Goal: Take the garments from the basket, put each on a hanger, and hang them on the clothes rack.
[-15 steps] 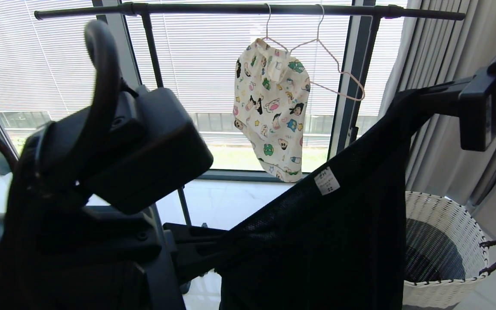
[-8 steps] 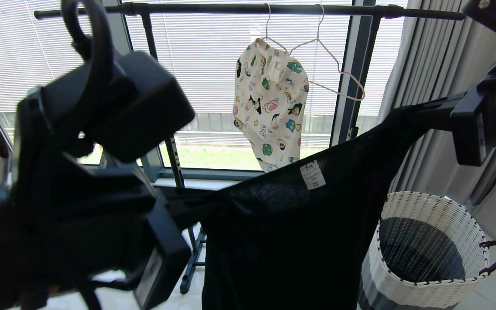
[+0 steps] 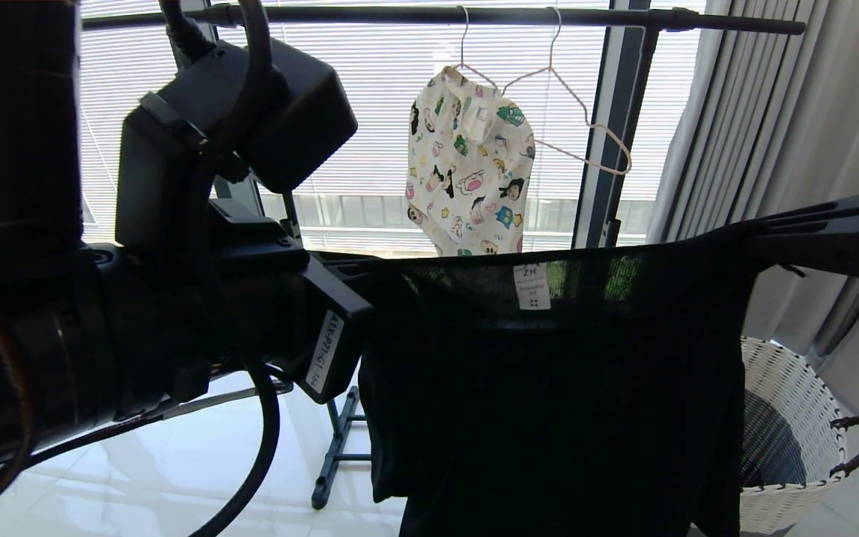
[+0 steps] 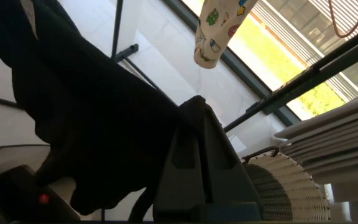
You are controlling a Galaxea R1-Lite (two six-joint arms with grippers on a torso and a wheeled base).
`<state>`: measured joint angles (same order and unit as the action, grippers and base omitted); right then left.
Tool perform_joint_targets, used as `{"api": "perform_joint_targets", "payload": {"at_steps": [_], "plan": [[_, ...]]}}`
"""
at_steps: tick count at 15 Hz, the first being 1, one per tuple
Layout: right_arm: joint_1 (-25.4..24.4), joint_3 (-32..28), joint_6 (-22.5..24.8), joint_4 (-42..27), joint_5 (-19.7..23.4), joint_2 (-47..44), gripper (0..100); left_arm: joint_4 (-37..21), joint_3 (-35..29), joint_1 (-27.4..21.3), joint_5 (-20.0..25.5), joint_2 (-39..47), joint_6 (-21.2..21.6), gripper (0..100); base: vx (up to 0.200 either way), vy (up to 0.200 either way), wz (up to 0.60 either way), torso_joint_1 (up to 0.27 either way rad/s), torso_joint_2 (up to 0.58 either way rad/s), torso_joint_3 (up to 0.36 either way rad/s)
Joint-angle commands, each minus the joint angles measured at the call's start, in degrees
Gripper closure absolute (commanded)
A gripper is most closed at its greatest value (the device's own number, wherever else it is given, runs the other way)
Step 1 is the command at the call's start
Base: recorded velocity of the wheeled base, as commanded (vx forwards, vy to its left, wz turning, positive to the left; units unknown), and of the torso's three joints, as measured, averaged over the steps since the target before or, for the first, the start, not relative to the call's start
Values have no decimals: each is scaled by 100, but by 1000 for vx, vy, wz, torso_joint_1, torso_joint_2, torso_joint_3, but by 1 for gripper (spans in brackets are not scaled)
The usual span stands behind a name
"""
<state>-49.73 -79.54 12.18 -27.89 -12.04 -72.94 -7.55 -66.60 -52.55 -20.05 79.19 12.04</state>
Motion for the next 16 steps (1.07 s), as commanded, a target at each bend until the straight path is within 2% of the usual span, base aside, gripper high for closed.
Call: {"api": "perform_joint_targets", "payload": {"at_steps": [1, 3, 6, 8, 9, 10, 13, 14, 15, 16], "plan": [[-37, 44, 4, -6, 0, 43, 0, 16, -11, 8, -60, 26, 0, 100, 0, 0, 0, 0, 0, 0], [-160, 317, 4, -58, -8, 262, 0, 16, -20, 26, -376, 114, 8, 100, 0, 0, 0, 0, 0, 0], [-204, 1116, 4, -348, -8, 939, 0, -1, 59, 96, -1317, 264, 105, 100, 0, 0, 0, 0, 0, 0], [-28, 1327, 4, -348, -8, 1229, 0, -1, 279, 360, -1554, 246, 105, 100, 0, 0, 0, 0, 0, 0], [235, 1415, 4, -348, -44, 1317, 0, -19, 358, 527, -1563, 158, 114, 100, 0, 0, 0, 0, 0, 0], [736, 1582, 65, -348, -88, 1414, 0, -98, 446, 694, -1563, -62, 149, 100, 0, 0, 0, 0, 0, 0], [2810, 2118, 856, -269, -70, 1669, 0, -1038, 991, 1678, -1387, -1301, 650, 100, 0, 0, 0, 0, 0, 0], [3224, 2294, 883, -129, -79, 1677, 0, -1082, 1219, 2109, -1194, -1617, 659, 100, 0, 0, 0, 0, 0, 0], [3347, 2391, 883, -41, -79, 1686, 0, -1074, 1325, 2285, -1132, -1723, 659, 100, 0, 0, 0, 0, 0, 0], [3654, 2637, 874, 205, -79, 1704, 0, -1074, 1624, 2768, -965, -2013, 632, 100, 0, 0, 0, 0, 0, 0]]}}
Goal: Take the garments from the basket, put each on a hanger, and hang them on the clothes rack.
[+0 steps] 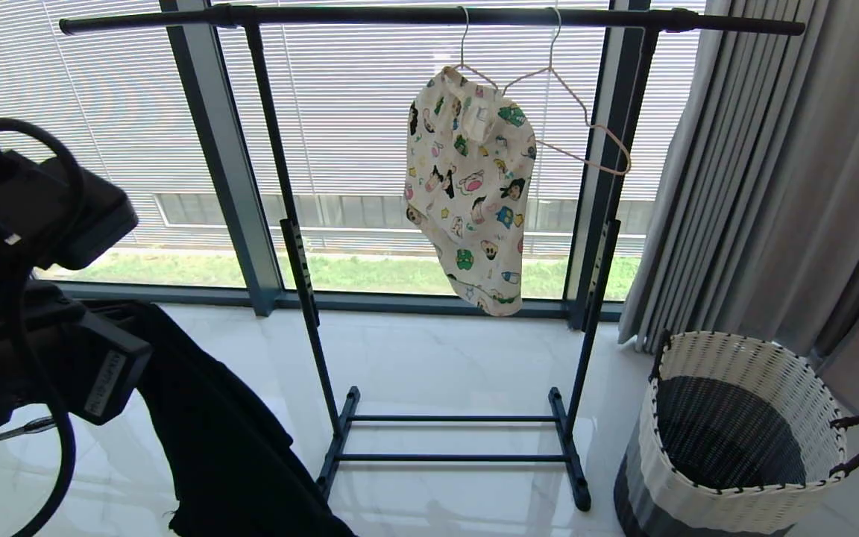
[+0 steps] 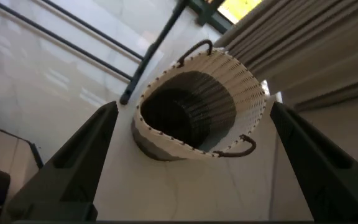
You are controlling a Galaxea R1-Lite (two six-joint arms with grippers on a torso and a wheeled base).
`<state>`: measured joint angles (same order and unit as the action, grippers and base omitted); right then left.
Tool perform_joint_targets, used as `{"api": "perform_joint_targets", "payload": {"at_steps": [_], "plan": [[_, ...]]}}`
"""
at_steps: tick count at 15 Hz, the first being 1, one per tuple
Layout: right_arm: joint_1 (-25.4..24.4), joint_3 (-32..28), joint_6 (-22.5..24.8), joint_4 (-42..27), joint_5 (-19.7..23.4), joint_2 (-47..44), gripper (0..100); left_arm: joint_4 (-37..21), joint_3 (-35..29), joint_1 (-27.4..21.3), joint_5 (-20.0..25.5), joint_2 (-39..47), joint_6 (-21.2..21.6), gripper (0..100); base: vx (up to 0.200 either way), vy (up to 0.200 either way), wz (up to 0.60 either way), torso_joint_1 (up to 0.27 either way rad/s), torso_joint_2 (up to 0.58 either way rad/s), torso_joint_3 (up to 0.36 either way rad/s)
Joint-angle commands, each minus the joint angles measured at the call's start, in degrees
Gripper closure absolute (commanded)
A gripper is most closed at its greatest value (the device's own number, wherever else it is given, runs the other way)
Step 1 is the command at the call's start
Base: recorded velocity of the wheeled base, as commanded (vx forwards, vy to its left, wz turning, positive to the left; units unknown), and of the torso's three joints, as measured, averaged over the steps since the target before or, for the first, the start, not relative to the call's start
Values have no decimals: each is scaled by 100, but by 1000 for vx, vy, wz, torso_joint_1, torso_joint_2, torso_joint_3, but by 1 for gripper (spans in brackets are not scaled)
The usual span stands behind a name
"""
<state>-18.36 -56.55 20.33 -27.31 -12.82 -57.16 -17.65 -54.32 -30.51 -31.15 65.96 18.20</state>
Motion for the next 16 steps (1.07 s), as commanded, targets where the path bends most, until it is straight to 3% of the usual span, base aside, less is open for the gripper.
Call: {"api": "perform_joint_targets", "payload": {"at_steps": [1, 3, 8, 16], "plan": [[588, 487, 58, 305, -1, 126, 0, -45, 607, 793, 293, -857, 17, 100, 0, 0, 0, 0, 0, 0], [588, 654, -21, 630, 17, 65, 0, -37, 888, 1074, 381, -1006, -10, 100, 0, 0, 0, 0, 0, 0], [570, 698, -1242, 1017, 333, -260, 0, -28, 950, 1452, 381, -980, -282, 100, 0, 0, 0, 52, -163, -116], [570, 681, -1295, 1738, 447, -621, 0, -28, 950, 1452, 373, -1015, -264, 100, 0, 0, 0, 170, -455, -281]]}}
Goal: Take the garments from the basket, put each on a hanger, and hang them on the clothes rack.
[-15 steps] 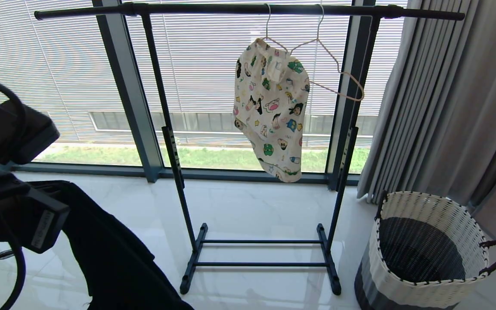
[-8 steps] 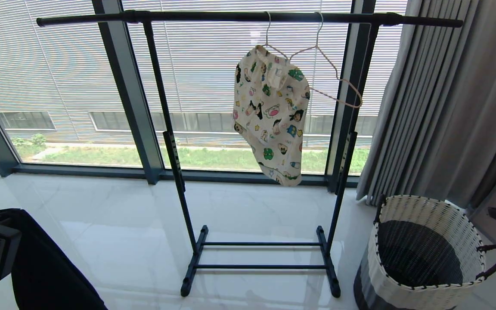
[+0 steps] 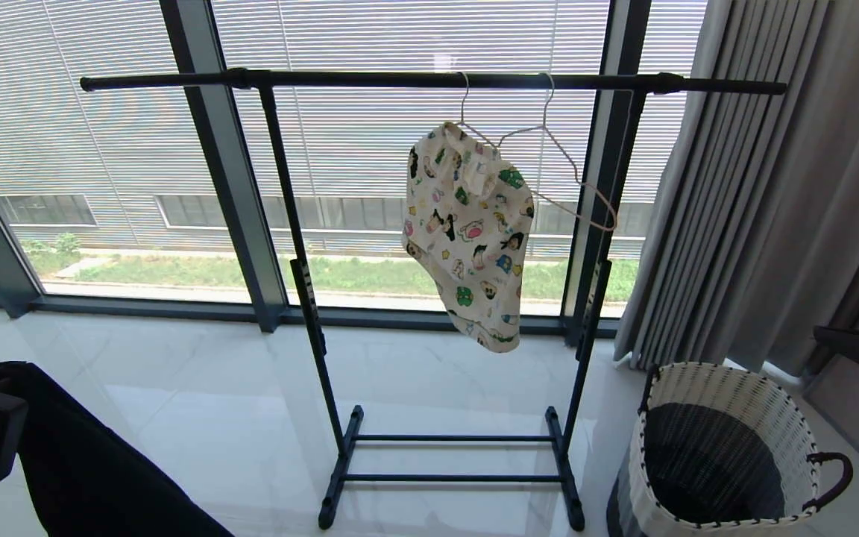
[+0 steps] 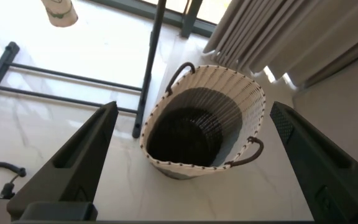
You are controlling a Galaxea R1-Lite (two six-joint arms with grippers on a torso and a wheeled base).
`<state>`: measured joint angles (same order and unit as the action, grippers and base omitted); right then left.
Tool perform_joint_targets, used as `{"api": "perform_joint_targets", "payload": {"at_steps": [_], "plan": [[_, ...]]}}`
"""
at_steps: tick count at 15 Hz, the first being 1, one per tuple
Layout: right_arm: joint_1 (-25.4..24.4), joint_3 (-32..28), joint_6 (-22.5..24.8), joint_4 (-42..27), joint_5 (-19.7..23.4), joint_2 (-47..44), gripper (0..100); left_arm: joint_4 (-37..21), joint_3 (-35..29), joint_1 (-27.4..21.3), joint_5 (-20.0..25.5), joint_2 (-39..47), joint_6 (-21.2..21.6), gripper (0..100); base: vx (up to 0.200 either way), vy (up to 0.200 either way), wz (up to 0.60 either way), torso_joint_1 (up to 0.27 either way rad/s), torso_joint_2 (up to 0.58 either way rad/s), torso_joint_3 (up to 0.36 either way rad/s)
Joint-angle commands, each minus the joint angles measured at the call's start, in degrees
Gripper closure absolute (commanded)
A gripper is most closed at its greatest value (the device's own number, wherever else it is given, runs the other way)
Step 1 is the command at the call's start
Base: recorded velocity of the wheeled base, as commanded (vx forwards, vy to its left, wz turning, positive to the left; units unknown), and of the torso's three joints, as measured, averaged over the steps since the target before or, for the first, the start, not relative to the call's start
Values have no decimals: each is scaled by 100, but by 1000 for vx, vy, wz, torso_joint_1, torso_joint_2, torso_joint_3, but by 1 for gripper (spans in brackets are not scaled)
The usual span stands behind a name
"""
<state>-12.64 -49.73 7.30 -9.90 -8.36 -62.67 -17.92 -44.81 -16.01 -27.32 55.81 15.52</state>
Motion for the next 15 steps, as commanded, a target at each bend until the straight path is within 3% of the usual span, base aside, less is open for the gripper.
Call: {"api": "perform_joint_targets", "payload": {"at_steps": [1, 10, 15], "plan": [[-1, -2, 8, -3, 28, -70, 0, -1, -1, 1, -10, 0, 13, 100, 0, 0, 0, 163, -481, -276], [-1, -28, 17, 181, 80, -202, 0, -1, -10, -8, -1, 9, 30, 100, 0, 0, 0, 219, -500, -280], [-1, -2, 8, 331, 72, -193, 0, -1, -10, -8, -1, 9, 30, 100, 0, 0, 0, 59, -129, -72]]}}
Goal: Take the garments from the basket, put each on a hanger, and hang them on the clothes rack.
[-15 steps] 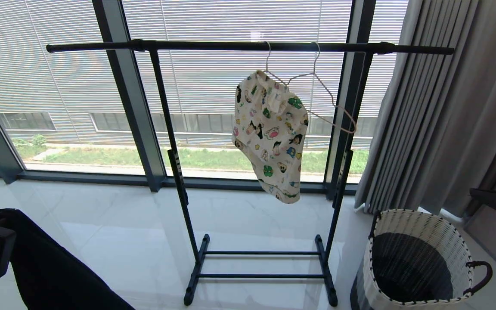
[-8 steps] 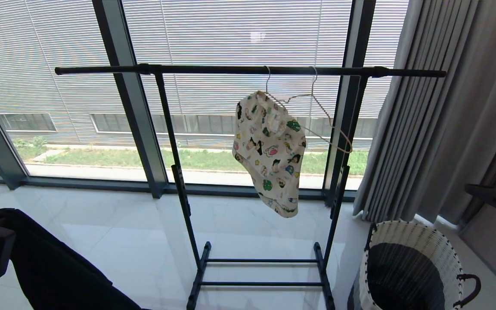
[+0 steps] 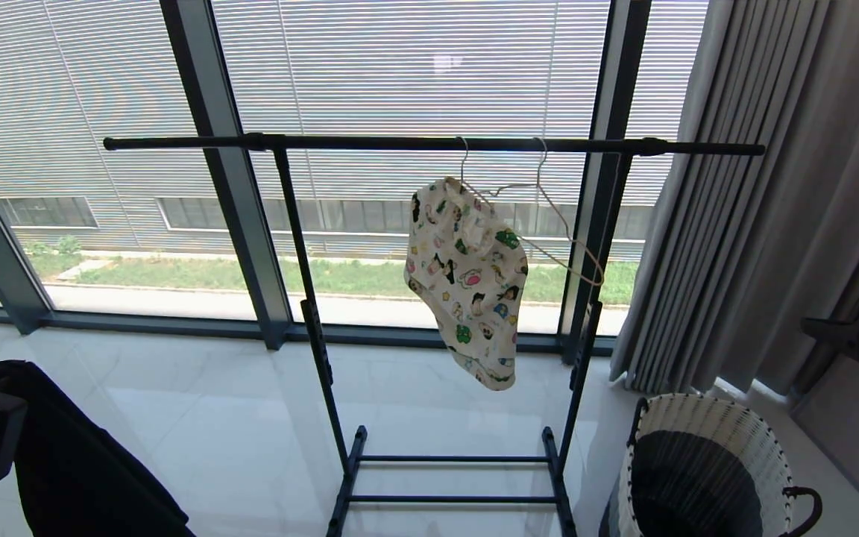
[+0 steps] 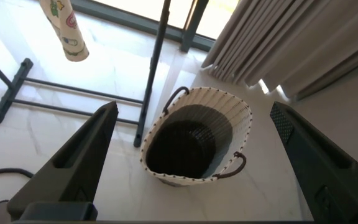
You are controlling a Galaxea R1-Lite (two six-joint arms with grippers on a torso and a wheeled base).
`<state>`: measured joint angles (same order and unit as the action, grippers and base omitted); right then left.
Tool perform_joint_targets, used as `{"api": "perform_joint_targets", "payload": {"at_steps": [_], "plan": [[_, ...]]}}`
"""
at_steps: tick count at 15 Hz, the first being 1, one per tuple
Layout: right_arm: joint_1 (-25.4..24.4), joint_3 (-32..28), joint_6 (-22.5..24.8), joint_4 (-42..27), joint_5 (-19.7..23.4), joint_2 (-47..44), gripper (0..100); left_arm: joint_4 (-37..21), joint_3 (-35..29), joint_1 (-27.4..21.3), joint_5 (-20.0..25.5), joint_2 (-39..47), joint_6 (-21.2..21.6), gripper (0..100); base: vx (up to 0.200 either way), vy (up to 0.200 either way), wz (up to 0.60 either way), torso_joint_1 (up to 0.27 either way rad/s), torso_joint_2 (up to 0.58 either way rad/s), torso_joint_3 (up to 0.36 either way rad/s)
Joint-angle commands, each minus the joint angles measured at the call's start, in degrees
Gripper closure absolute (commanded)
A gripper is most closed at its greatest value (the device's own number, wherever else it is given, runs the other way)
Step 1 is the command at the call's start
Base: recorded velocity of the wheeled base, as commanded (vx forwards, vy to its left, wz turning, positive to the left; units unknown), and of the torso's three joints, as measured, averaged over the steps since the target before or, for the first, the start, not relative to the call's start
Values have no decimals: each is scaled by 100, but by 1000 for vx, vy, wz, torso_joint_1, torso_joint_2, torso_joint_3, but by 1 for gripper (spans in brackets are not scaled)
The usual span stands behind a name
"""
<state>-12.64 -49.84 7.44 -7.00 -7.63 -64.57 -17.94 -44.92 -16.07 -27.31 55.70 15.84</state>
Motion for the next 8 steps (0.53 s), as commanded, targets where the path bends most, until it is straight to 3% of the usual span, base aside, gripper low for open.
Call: {"api": "perform_joint_targets", "payload": {"at_steps": [1, 6, 8], "plan": [[-1, 18, -5, 146, 7, -11, 0, -7, 10, -2, -3, 11, 7, 100, 0, 0, 0, 0, 0, 0], [-1, 26, 21, 225, 122, -55, 0, 1, 98, -28, 6, -33, 306, 100, 0, 200, 0, 2, -5, 0], [7, 26, 12, 225, 122, -55, 0, 1, 159, -37, -3, -42, 306, 100, 0, 0, 0, 0, 0, 0]]}}
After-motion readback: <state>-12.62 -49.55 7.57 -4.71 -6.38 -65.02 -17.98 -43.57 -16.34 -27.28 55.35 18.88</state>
